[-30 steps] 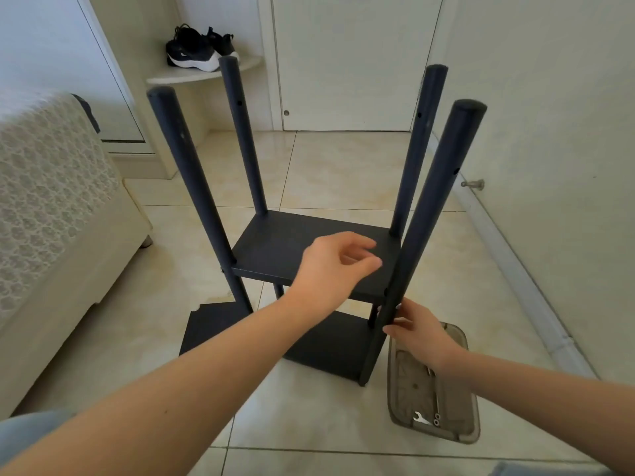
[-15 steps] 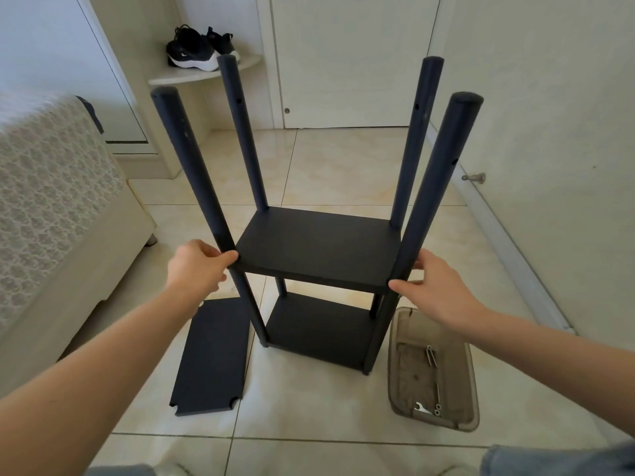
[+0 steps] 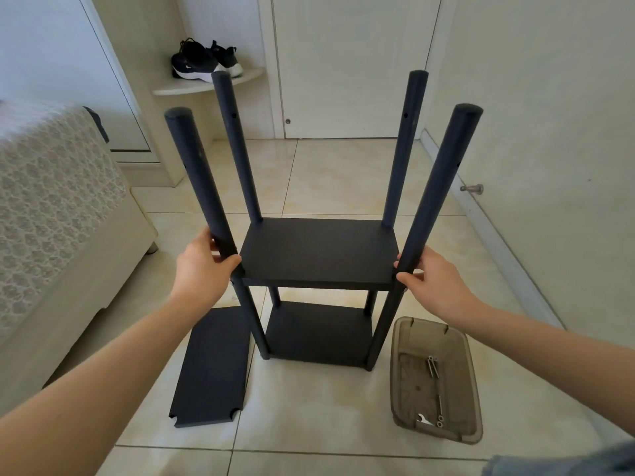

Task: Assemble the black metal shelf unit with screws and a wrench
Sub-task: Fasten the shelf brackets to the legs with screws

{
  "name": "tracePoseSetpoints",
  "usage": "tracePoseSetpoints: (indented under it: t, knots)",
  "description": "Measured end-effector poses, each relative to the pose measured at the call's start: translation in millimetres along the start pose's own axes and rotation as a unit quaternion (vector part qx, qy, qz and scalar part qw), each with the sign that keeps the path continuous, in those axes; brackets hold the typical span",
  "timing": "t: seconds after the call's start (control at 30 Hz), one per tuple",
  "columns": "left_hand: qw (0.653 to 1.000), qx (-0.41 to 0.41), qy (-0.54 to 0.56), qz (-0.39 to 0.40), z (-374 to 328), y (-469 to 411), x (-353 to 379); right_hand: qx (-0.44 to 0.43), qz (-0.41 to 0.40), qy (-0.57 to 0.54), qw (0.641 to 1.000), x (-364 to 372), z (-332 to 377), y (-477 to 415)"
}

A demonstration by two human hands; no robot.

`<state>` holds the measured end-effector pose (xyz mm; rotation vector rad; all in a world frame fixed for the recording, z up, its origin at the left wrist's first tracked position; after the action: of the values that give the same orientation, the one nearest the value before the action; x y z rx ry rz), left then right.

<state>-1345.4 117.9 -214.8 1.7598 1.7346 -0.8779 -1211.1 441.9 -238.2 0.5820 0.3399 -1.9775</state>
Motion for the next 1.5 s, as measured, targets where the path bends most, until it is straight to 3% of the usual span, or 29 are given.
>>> tracePoseSetpoints:
  t: [0.93, 1.03, 1.1, 1.17, 1.27, 1.37, 1.5]
  knots:
    - [0.999, 0.034, -0.021, 0.011, 5, 21, -6, 0.041, -0.034, 0.016, 0.998, 1, 2, 7]
    - [0.998, 0.040, -0.050, 0.027, 8, 15, -5, 0.134, 0.015, -0.018, 0.991, 7, -4, 13]
    - [0.996, 0.038, -0.065, 0.043, 12, 11, -5, 0.260, 0.088, -0.076, 0.959, 19, -12, 27]
    - [0.993, 0.035, -0.092, 0.067, 20, 9, -3, 0.323, 0.139, -0.097, 0.931, 34, -16, 39]
    - [0.983, 0.006, -0.151, 0.108, 42, 8, 2, 0.324, 0.184, -0.071, 0.925, 62, -15, 46]
    - [0.973, -0.046, -0.183, 0.132, 72, 7, 4, 0.265, 0.222, 0.028, 0.938, 95, -12, 45]
    - [0.963, -0.102, -0.200, 0.149, 123, 14, 19, 0.207, 0.281, 0.072, 0.934, 145, -13, 47]
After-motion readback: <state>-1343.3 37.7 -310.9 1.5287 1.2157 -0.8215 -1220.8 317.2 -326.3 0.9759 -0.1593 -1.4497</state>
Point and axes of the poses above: each hand's wrist, its own y-axis away from the middle knuckle, its own x-axis out of the palm, z = x × y, the point moved 6 cm from there along -y, towards the middle knuckle, and after that the axes turned 13 degrees about -y, right-handed, at the moved point
